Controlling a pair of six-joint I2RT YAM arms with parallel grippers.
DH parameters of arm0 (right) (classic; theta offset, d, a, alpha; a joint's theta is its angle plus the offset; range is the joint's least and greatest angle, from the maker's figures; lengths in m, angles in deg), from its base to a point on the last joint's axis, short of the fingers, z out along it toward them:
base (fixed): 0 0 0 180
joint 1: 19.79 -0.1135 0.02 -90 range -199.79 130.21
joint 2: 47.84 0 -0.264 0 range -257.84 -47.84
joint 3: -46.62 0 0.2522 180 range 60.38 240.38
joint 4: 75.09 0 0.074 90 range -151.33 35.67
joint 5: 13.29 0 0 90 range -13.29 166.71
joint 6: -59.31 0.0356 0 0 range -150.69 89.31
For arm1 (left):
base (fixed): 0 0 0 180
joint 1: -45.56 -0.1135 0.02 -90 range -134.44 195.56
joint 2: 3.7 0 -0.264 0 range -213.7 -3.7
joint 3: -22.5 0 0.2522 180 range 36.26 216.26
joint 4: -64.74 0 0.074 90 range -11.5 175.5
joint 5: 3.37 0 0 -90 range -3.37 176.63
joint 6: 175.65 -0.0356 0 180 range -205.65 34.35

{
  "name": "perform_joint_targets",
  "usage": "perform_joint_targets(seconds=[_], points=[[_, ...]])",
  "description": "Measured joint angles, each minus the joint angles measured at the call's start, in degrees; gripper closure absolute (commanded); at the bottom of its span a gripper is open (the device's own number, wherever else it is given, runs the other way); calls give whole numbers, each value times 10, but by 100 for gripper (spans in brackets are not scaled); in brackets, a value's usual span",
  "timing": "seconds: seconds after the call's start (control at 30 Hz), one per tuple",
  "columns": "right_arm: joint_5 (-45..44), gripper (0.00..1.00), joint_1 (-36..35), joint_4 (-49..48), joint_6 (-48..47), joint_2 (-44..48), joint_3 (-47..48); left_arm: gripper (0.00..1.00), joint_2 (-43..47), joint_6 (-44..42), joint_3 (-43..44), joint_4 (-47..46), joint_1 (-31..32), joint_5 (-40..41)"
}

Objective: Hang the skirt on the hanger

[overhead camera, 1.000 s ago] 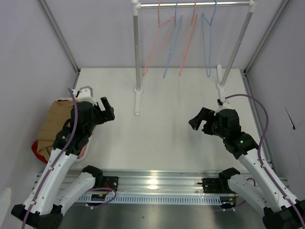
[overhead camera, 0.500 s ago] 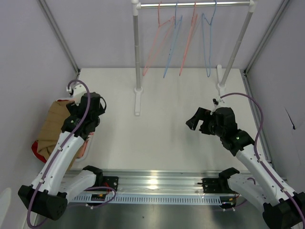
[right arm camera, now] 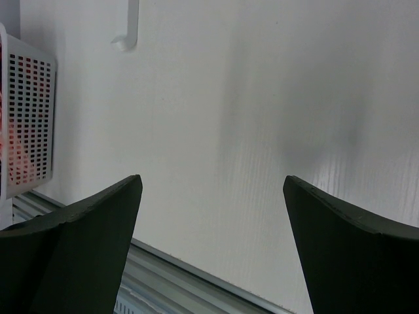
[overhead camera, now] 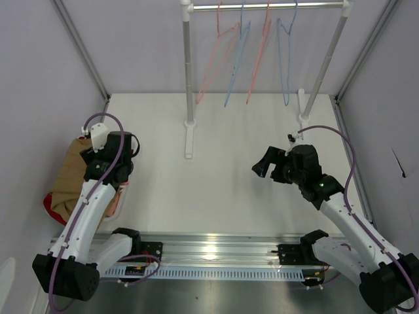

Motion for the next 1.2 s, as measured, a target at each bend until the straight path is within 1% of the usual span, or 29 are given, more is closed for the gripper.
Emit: perform_joint_targets(seconds=[0.17, 0.27, 0.43, 0.53, 0.57, 0.63, 0.67, 0.73, 0.77, 0.83, 0.87, 0.9, 0.93, 1.2], points=[[3, 4, 0, -14, 0, -9, 0, 23, -24, -2, -18, -5, -16, -8], [7, 4, 0, -22, 0, -14, -2, 16, -43, -3, -20, -12, -27, -21], [9, 4, 0, -26, 2, -18, -10, 17, -63, -7, -22, -20, -45, -45], [9, 4, 0, -29, 3, -18, -10, 25, -66, -10, -22, -26, -48, -57], [10, 4, 0, -31, 3, -18, -11, 32, -66, -11, -22, -29, -49, -61], [11, 4, 0, -35, 4, -19, -13, 41, -67, -12, -22, -32, -50, -67], [12, 4, 0, -38, 5, -19, -14, 49, -68, -12, -22, -33, -51, -70], [13, 4, 0, -39, 5, -19, -16, 58, -71, -14, -22, -35, -55, -76], [14, 4, 0, -40, 5, -19, -17, 69, -73, -14, -22, -35, -59, -78], [17, 4, 0, -43, 5, -19, -18, 80, -75, -15, -22, -36, -65, -81], [18, 4, 0, -43, 5, -19, -18, 89, -75, -15, -22, -37, -67, -82], [18, 4, 0, -44, 5, -19, -18, 96, -75, -15, -22, -37, -69, -83], [18, 4, 0, -45, 5, -19, -18, 100, -75, -16, -21, -37, -70, -85], [26, 7, 0, -51, 5, -22, -18, 100, -62, -30, -6, -34, -71, -111]])
